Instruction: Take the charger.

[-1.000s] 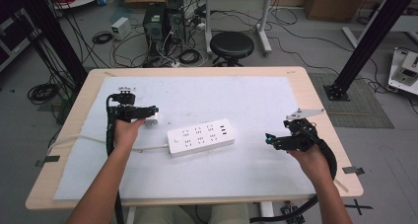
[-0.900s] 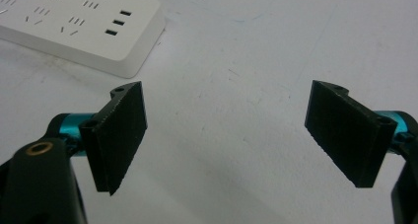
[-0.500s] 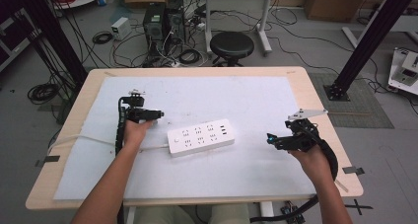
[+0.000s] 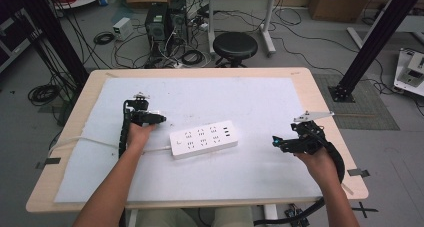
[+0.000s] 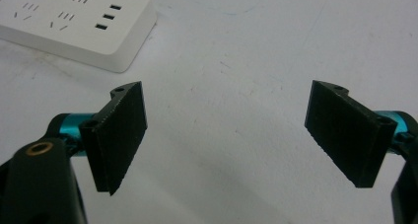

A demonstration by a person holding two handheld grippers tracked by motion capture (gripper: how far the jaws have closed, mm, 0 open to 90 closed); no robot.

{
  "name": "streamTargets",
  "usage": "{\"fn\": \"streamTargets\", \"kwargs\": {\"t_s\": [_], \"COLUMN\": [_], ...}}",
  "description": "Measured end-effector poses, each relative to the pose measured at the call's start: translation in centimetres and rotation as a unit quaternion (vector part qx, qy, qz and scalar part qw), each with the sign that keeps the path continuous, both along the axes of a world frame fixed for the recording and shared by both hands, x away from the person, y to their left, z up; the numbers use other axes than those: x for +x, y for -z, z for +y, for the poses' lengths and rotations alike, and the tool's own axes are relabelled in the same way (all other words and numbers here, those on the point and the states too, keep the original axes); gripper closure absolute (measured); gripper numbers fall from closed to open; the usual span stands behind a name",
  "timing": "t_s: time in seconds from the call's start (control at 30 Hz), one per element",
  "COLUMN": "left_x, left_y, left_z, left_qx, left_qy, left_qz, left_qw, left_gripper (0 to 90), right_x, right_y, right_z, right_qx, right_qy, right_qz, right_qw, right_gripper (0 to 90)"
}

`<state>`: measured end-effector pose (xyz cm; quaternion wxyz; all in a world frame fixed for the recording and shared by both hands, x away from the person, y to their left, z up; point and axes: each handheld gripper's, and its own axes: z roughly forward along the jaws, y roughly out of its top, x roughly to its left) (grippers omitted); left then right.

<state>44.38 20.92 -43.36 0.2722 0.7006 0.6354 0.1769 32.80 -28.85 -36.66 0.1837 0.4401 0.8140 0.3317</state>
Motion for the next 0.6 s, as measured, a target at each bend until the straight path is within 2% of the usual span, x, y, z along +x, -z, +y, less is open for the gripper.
{"fn": "streamTargets", "kwargs": {"t_s": [0.27, 0.33, 0.37, 0.4, 0.6], "left_x": [-0.2, -0.27, -0.42, -0.49, -0.86], "left_y": [0.12, 0.07, 0.01, 0.04, 0.19], "left_z": [-0.12, -0.16, -0.2, -0.34, 0.1], "left_qx": [0.005, 0.005, 0.003, 0.002, -0.009], "left_qy": [-0.005, 0.0, 0.014, 0.012, 0.009], "left_qz": [-0.009, -0.012, -0.016, -0.02, -0.032], "left_qw": [0.9999, 0.9999, 0.9998, 0.9997, 0.9994], "left_gripper": [23.2, 28.1, 31.8, 35.0, 41.8], "right_x": [0.14, 0.19, 0.17, 0.18, 0.12], "right_y": [0.03, 0.0, -0.03, -0.04, -0.02], "right_z": [0.05, 0.1, 0.14, 0.14, 0.1], "right_qx": [-0.004, -0.006, -0.006, -0.006, -0.004], "right_qy": [0.001, -0.002, -0.001, -0.002, -0.001], "right_qz": [0.003, 0.0, 0.002, 0.0, 0.0], "right_qw": [1.0, 1.0, 1.0, 1.0, 1.0], "right_gripper": [16.5, 16.5, 16.5, 16.5, 16.5]}}
